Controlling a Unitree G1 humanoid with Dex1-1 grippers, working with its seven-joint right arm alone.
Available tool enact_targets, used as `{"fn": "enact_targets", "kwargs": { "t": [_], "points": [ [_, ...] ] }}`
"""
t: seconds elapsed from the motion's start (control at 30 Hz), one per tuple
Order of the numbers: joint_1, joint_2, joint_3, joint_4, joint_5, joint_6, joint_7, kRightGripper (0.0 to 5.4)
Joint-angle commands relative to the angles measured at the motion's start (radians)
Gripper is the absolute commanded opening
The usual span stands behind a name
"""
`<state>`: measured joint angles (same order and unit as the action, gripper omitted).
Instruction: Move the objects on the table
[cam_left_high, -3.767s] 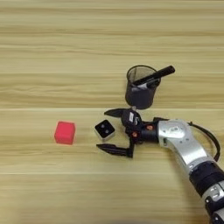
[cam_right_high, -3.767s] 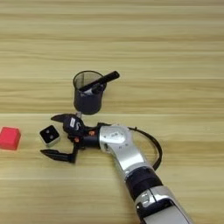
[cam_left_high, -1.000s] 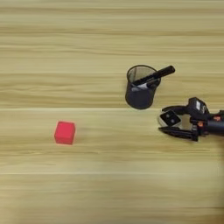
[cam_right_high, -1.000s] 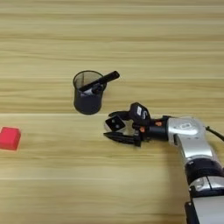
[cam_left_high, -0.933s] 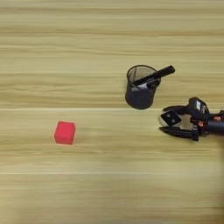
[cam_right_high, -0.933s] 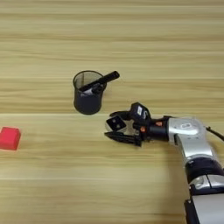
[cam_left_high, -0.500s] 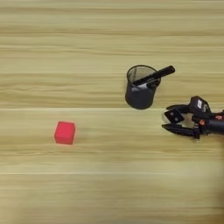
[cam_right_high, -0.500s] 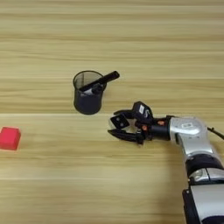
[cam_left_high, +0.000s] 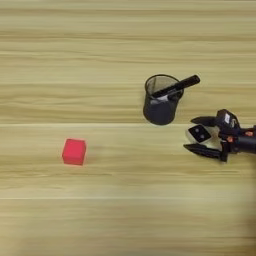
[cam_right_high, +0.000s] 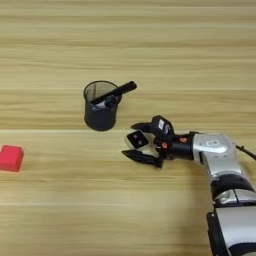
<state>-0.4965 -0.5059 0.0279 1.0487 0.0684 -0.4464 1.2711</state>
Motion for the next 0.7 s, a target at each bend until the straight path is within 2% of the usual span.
{"fn": "enact_targets", "kwargs": {
  "t": [0.03,0.23,0.43,0.7],
  "points": [
    [-0.071,-0.023,-0.024,-0.066,0.022,0.005,-0.017,4.9],
    [-0.062,-0.016,-0.03,-0.123,0.041,0.019,0.007,5.36],
    [-0.037,-0.015,-0.039,-0.244,0.077,0.05,0.035,5.36],
    [0.023,-0.031,-0.047,-0.484,0.148,0.141,0.069,5.36]
  ]
}}
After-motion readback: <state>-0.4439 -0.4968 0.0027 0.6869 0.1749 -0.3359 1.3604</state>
